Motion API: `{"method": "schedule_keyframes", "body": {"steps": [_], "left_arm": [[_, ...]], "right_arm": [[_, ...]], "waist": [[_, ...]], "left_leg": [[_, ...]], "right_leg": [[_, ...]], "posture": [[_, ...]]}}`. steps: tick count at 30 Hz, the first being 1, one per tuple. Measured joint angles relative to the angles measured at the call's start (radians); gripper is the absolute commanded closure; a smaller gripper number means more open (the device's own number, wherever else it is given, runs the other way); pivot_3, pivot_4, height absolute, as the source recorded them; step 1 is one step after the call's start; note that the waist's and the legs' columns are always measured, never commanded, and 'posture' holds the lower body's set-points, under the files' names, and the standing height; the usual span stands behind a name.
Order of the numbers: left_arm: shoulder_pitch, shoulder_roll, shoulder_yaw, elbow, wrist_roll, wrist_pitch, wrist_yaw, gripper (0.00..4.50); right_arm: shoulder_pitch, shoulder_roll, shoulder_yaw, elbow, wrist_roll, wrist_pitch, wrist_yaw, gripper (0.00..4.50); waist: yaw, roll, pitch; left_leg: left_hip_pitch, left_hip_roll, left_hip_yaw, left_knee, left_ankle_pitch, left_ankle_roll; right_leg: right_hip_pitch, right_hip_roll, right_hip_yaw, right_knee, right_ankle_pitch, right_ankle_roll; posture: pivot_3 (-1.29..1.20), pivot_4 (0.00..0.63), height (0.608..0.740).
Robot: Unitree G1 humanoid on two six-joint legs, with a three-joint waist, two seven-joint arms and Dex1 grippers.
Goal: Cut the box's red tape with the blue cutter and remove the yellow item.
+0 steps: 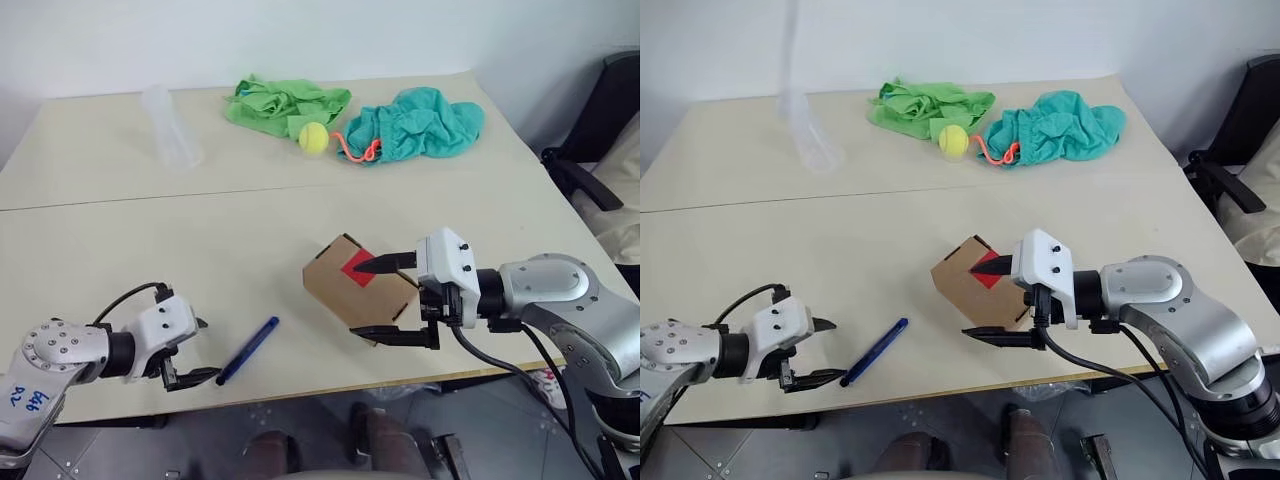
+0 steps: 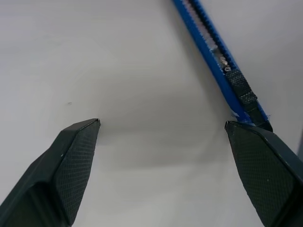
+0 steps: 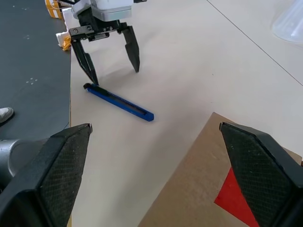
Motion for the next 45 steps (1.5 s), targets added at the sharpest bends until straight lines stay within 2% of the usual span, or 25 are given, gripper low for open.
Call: {"method": "schedule_keyframes", "body": {"steps": [14,20,29,34,41,45], "left_arm": [[-0.046,-0.054,-0.091,-0.092,-0.013,0.072,0.014,0.02],[-0.110,-0.127,-0.183,-0.094,0.002,0.065,0.056,0.02],[-0.193,-0.230,-0.294,-0.087,0.029,0.058,0.109,0.02],[-0.226,-0.232,-0.275,-0.076,-0.010,0.091,0.095,0.02],[-0.361,-0.240,-0.148,0.029,-0.115,0.111,0.062,0.02],[-0.409,-0.253,-0.176,0.114,-0.067,0.051,0.085,0.02]], "right_arm": [[0.001,0.009,0.000,-0.002,0.012,0.000,-0.001,0.00],[0.002,0.009,0.000,-0.004,0.013,0.003,-0.015,0.00],[0.006,0.008,0.000,-0.007,0.022,0.018,-0.028,0.00],[0.009,0.008,0.000,-0.007,0.022,0.021,-0.029,0.00],[0.022,0.006,-0.001,-0.008,0.022,0.021,-0.030,0.00],[0.025,0.005,-0.002,-0.014,0.023,0.021,-0.035,0.00]], "waist": [[0.005,0.002,-0.001],[0.026,0.005,-0.003],[0.027,0.005,-0.003],[0.024,0.004,-0.003],[0.021,0.003,-0.002],[0.021,0.003,-0.002]], "left_leg": [[0.000,-0.001,0.000,0.001,0.000,0.001],[0.001,-0.002,-0.001,0.003,0.000,0.002],[0.000,-0.003,-0.001,0.004,0.000,0.005],[0.000,-0.002,-0.001,0.004,0.000,0.004],[-0.001,-0.002,-0.001,0.004,0.000,0.004],[-0.001,-0.003,-0.001,0.003,0.000,0.004]], "right_leg": [[0.001,-0.001,0.000,0.000,0.000,0.000],[0.002,-0.002,0.001,0.000,0.000,0.001],[0.003,-0.003,0.001,0.000,0.002,0.003],[0.003,-0.002,0.001,0.000,0.002,0.003],[0.002,0.000,0.000,0.000,0.002,0.003],[0.003,0.000,0.000,0.000,0.002,0.003]], "posture": [[0.00,0.150,0.740],[0.00,0.150,0.740],[0.00,0.150,0.740],[0.00,0.150,0.740],[0.00,0.150,0.740],[0.00,0.150,0.740]]}}
